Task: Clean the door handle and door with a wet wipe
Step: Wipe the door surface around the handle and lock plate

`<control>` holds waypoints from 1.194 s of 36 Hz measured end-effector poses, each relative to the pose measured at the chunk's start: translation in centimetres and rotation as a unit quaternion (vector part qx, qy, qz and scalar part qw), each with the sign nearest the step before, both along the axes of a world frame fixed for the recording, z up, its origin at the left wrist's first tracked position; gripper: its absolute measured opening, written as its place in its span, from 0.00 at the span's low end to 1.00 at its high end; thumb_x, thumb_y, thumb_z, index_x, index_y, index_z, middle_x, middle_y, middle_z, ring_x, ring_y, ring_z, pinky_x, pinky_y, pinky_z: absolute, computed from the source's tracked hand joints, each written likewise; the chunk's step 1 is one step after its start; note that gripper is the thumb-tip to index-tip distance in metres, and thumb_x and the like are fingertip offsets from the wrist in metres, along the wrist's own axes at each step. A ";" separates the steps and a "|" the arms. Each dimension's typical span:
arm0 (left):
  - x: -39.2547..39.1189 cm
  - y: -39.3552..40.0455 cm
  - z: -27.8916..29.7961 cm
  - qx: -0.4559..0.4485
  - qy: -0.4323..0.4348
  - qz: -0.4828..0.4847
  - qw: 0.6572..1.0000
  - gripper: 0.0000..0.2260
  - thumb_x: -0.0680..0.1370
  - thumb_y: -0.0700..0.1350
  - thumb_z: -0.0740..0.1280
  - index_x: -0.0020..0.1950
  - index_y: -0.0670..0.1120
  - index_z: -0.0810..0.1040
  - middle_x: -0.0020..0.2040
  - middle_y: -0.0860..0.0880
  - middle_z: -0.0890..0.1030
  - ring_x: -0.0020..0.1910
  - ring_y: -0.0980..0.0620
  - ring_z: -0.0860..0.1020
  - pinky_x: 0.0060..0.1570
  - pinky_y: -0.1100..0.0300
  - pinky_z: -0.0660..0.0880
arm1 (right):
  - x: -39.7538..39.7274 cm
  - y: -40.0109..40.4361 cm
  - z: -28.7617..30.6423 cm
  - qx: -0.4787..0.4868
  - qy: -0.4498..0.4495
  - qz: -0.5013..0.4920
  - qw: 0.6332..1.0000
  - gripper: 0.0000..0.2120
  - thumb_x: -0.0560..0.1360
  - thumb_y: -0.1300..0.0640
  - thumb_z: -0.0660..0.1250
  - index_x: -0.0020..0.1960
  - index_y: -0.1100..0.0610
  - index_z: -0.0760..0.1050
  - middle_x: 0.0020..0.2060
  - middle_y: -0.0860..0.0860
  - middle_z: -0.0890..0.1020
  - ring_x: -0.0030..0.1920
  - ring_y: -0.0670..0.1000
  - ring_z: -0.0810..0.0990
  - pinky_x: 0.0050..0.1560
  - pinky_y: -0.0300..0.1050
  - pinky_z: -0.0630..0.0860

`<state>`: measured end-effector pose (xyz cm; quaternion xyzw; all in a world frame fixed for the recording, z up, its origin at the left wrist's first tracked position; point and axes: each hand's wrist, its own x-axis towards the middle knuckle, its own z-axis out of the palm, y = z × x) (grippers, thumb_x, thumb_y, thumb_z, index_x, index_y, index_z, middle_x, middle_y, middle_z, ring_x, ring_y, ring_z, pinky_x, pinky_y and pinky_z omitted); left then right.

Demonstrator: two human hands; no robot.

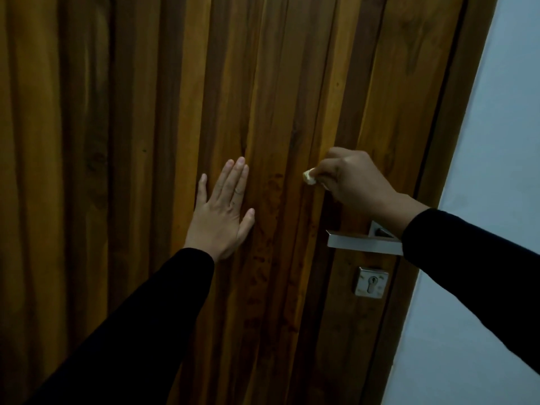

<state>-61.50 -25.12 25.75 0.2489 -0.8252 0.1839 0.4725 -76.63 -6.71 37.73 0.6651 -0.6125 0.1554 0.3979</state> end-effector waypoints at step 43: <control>0.1 0.3 0.1 0.008 -0.008 0.003 1.000 0.32 0.78 0.59 0.44 0.77 0.46 0.37 0.76 0.53 0.34 0.75 0.54 0.36 0.73 0.45 0.39 | 1.9 -0.9 -1.4 0.306 0.154 -0.048 0.938 0.10 0.77 0.58 0.62 0.55 0.52 0.79 0.50 0.48 0.76 0.45 0.39 0.68 0.42 0.31 0.69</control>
